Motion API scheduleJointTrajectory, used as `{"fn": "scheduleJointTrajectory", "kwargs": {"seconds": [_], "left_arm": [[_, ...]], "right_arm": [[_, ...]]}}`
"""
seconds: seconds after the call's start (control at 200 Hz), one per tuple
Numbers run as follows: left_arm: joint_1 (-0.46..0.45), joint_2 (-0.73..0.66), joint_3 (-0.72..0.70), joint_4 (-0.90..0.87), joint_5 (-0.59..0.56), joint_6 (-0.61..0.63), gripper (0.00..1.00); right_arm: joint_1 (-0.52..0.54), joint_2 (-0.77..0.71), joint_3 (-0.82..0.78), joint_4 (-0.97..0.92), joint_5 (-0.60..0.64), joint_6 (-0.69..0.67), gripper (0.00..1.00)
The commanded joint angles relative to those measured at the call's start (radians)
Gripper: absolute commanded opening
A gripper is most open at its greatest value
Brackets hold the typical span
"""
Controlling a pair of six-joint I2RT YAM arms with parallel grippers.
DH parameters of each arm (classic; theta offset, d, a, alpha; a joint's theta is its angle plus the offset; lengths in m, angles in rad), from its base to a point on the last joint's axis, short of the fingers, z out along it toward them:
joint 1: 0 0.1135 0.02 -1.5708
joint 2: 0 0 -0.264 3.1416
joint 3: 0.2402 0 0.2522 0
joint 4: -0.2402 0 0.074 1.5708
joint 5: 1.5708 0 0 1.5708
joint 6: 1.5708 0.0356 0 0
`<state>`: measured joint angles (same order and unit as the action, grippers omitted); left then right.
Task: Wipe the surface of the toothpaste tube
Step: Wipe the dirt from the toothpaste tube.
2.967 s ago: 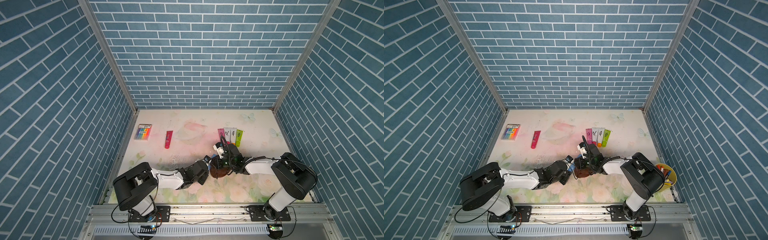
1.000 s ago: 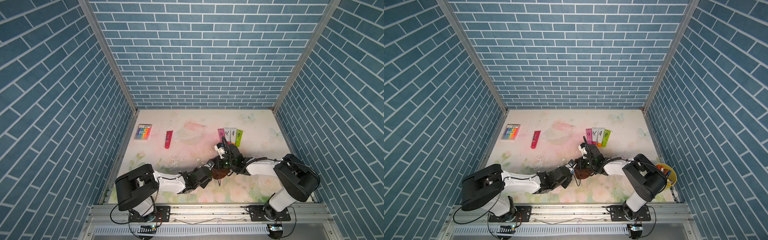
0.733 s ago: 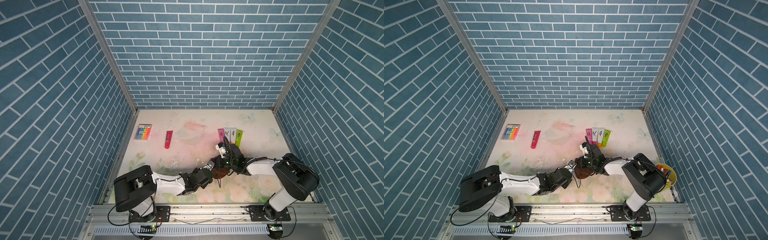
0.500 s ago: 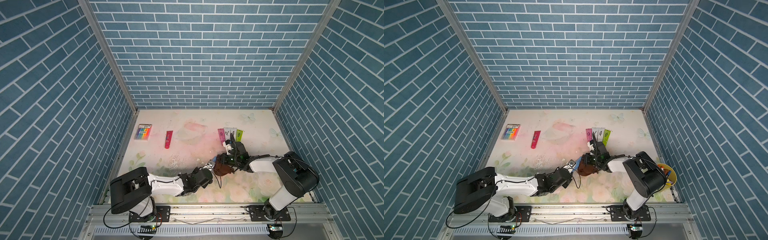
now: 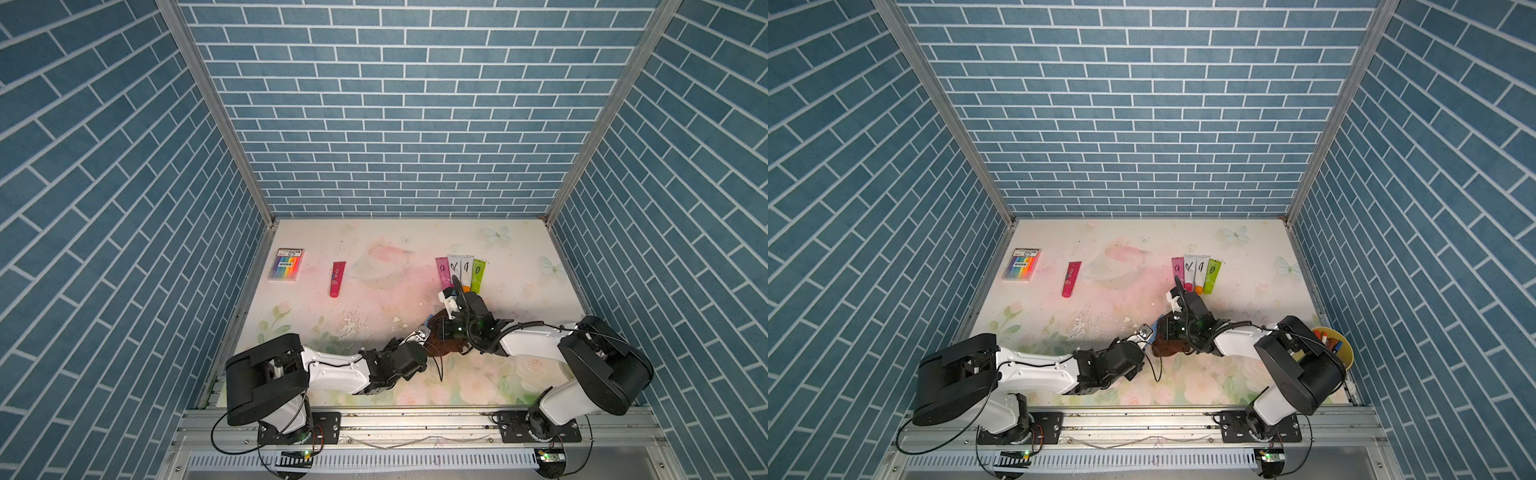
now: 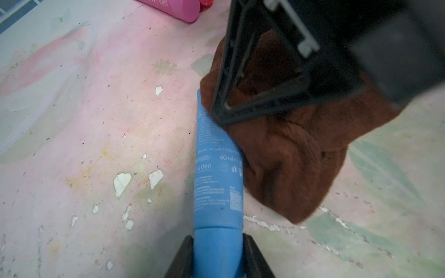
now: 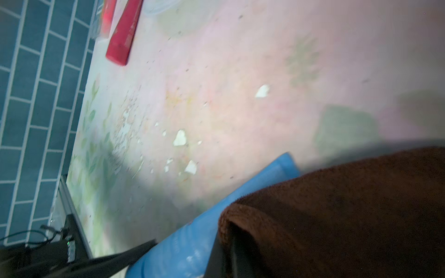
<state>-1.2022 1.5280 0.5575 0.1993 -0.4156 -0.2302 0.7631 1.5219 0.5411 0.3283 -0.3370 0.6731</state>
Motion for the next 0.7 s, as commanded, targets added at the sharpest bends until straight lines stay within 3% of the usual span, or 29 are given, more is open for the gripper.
{"fn": "scheduleJointTrajectory", "kwargs": {"seconds": [0.0,0.17,0.295,0.405,0.695], "left_arm": [[0.003,-0.005,0.020,0.052,-0.043,0.002,0.00],[0.003,-0.005,0.018,0.053,-0.034,0.002,0.00],[0.002,-0.009,0.017,0.054,-0.031,0.001,0.00],[0.003,-0.012,0.014,0.053,-0.034,0.000,0.00],[0.000,-0.010,0.017,0.053,-0.032,0.003,0.00]], "right_arm": [[0.050,0.010,-0.012,-0.042,-0.051,0.048,0.00],[0.044,0.085,-0.018,-0.023,-0.011,0.049,0.00],[-0.020,0.124,-0.020,-0.087,0.069,0.037,0.00],[-0.081,0.120,-0.003,-0.189,0.161,0.000,0.00],[-0.178,0.069,-0.019,-0.274,0.226,-0.042,0.00]]}}
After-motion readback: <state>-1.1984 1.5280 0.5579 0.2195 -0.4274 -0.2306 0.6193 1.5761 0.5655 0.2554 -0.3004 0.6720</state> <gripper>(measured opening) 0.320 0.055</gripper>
